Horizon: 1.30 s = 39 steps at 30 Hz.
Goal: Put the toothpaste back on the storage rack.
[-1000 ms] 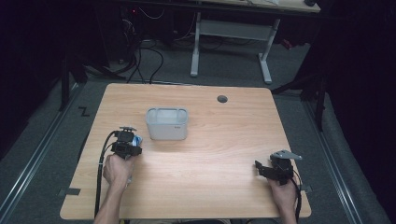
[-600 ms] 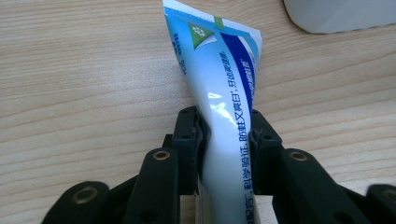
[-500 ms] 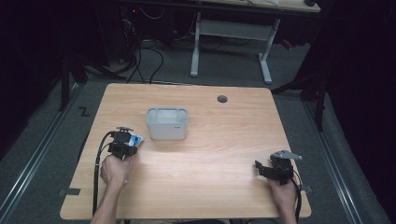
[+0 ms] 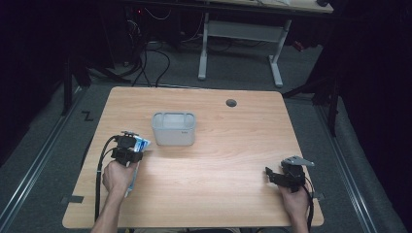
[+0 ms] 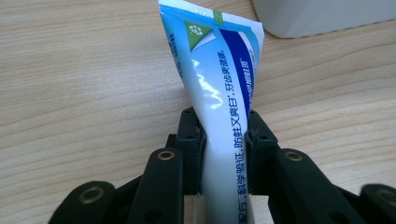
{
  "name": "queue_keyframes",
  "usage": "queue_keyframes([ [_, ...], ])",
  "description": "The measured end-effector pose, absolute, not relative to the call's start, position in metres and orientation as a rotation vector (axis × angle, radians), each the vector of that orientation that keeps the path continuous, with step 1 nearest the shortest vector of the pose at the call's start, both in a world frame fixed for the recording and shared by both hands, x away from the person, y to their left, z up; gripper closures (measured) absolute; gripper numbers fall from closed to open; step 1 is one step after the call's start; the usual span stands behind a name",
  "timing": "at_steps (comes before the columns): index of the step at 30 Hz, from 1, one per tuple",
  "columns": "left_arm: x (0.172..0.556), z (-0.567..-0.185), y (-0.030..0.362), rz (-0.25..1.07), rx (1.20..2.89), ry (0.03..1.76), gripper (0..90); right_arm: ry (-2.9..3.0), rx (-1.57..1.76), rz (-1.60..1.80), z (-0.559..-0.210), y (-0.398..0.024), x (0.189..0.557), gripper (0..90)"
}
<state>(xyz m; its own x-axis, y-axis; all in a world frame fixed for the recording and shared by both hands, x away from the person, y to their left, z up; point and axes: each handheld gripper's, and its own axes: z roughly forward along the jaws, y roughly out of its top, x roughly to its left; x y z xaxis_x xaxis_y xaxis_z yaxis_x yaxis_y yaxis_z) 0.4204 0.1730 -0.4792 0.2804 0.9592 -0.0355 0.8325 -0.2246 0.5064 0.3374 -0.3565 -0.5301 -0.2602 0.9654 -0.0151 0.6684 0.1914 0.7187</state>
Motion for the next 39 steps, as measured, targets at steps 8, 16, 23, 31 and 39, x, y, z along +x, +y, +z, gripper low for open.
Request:
queue_keyframes([
  [8, 0.408, -0.46, 0.174, 0.415, 2.095, 1.536, 73.0, 2.002, 1.523, 0.836, -0.53, -0.357, 0.338, 27.9],
  [16, 0.398, -0.447, 0.177, 0.426, 2.082, 1.493, 72.6, 2.001, 1.523, 0.836, -0.53, -0.357, 0.338, 27.9],
  [23, 0.394, -0.442, 0.175, 0.421, 2.096, 1.469, 72.5, 2.001, 1.524, 0.835, -0.53, -0.357, 0.338, 27.8],
  [31, 0.391, -0.435, 0.171, 0.411, 2.101, 1.436, 72.5, 2.002, 1.523, 0.837, -0.53, -0.357, 0.338, 27.8],
  [39, 0.389, -0.427, 0.168, 0.386, 2.087, 1.41, 72.2, 2.002, 1.524, 0.838, -0.53, -0.357, 0.338, 27.8],
])
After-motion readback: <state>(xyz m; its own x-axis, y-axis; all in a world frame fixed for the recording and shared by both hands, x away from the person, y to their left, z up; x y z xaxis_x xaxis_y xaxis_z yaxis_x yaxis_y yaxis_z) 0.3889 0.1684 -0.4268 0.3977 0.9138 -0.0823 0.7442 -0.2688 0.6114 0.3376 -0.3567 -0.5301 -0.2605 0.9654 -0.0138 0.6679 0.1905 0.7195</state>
